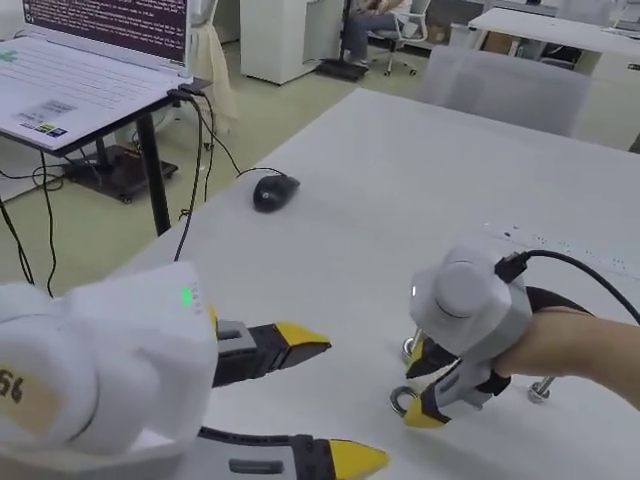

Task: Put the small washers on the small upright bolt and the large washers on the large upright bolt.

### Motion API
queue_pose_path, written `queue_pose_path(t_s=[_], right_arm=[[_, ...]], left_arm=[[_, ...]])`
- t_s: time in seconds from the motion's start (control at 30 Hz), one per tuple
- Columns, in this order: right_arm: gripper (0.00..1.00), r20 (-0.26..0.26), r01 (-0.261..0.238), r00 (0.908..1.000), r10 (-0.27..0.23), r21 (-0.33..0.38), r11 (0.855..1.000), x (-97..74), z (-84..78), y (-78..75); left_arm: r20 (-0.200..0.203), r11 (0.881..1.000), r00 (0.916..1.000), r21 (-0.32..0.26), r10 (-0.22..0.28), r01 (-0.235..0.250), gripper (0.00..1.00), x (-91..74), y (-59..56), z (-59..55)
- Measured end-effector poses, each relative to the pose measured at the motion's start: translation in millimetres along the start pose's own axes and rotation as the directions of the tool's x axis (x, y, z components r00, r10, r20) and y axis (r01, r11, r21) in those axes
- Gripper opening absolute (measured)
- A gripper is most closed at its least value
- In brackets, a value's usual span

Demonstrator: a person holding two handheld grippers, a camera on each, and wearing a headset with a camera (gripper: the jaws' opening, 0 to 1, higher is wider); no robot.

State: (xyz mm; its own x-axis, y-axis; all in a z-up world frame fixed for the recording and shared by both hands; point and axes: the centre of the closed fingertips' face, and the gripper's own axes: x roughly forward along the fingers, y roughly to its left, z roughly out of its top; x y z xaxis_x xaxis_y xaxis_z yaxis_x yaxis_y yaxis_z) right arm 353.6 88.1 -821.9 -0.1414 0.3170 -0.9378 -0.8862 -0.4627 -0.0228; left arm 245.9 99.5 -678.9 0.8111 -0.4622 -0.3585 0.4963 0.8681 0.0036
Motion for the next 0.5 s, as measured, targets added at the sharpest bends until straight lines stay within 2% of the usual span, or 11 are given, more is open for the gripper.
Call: queue_pose_path(t_s=[0.17,0.4,0.5], right_arm=[[0.36,-0.001,-0.005,1.0,0.005,0.004,1.0,3.5,-1.4,0.0],[0.36,-0.014,-0.019,0.9997,0.02,0.021,1.0,7.0,-2.5,-3.0],[0.35,-0.021,-0.023,0.9995,0.023,0.007,1.0,6.7,-3.5,-2.7]], left_arm=[[-0.004,1.0,0.9999,-0.004,-0.011,0.011,0.5,5.3,2.6,-0.9],[0.001,1.0,0.9999,-0.012,-0.013,0.013,0.5,5.9,4.2,-1.3],[0.006,1.0,0.9999,-0.012,-0.009,0.009,0.5,4.7,5.5,-0.7]])
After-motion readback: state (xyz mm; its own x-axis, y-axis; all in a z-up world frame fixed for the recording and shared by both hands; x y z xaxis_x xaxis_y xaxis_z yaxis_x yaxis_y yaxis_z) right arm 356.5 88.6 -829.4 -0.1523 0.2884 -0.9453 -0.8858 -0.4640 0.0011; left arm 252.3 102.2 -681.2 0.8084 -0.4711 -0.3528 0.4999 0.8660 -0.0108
